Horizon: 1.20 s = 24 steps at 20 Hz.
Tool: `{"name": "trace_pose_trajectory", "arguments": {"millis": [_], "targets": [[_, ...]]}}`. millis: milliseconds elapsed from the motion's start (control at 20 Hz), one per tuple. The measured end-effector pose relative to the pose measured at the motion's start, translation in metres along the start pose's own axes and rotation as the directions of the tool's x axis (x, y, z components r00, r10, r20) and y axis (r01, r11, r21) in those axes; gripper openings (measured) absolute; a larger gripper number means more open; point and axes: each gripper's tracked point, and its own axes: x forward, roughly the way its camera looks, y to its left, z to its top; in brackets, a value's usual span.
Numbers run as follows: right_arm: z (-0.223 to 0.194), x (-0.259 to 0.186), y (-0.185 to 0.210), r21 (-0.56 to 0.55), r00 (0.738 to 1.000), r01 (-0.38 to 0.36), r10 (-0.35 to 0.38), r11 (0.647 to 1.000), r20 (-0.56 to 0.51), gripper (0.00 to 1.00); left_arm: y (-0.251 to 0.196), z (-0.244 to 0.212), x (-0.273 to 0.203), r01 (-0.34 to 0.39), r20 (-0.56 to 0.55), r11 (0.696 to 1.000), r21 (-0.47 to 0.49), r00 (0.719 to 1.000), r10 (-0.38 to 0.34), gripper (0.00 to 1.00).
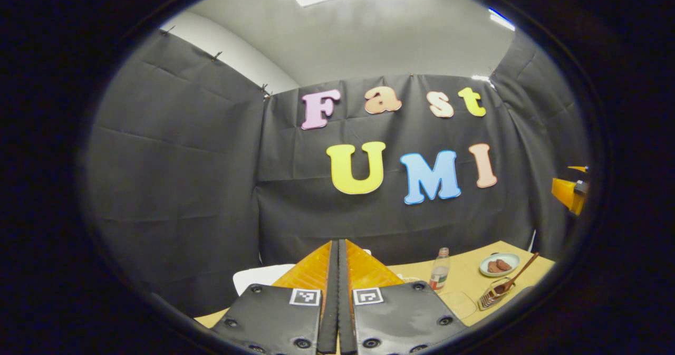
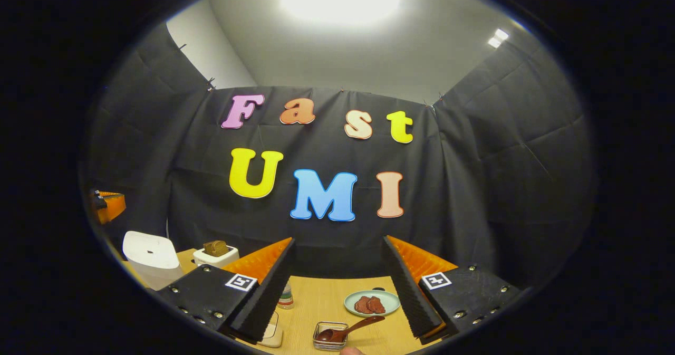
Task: Close the left gripper, press the button to open the rice cooker; take a wooden spoon from the chopstick holder with the right hand, scoop a spoonful of rice and pour it into the rice cooker, then put the wooden spoon back into the chopstick holder.
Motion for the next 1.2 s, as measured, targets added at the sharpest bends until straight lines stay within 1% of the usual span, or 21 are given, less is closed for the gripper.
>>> {"name": "trace_pose_trajectory", "arguments": {"millis": [300,600,700,850,1200], "targets": [[0.001,-0.001,0.014,-0.018,1.000,0.025,-0.025,1.000,-0.006,0.98,0.050,-0.026,0.029,-0.054,-0.040,0.998,-0.017,0.998,0.053,0.09],[-0.004,-0.003,0.029,-0.044,0.998,0.054,-0.055,0.998,-0.025,0.98,0.090,-0.067,0.065,-0.060,-0.103,0.997,-0.054,0.993,0.054,0.09],[-0.004,-0.005,0.031,-0.049,0.997,0.068,-0.070,0.996,-0.029,0.98,0.096,-0.086,0.077,-0.050,-0.142,0.997,-0.066,0.989,0.040,0.09],[-0.007,-0.008,0.035,-0.065,0.995,0.090,-0.093,0.994,-0.040,0.98,0.105,-0.118,0.095,-0.054,-0.199,0.997,-0.062,0.979,0.041,0.09],[-0.010,-0.015,0.041,-0.110,0.989,0.126,-0.133,0.986,-0.060,0.98,0.101,-0.186,0.119,-0.012,-0.308,0.997,-0.071,0.951,-0.011,0.09]]}}
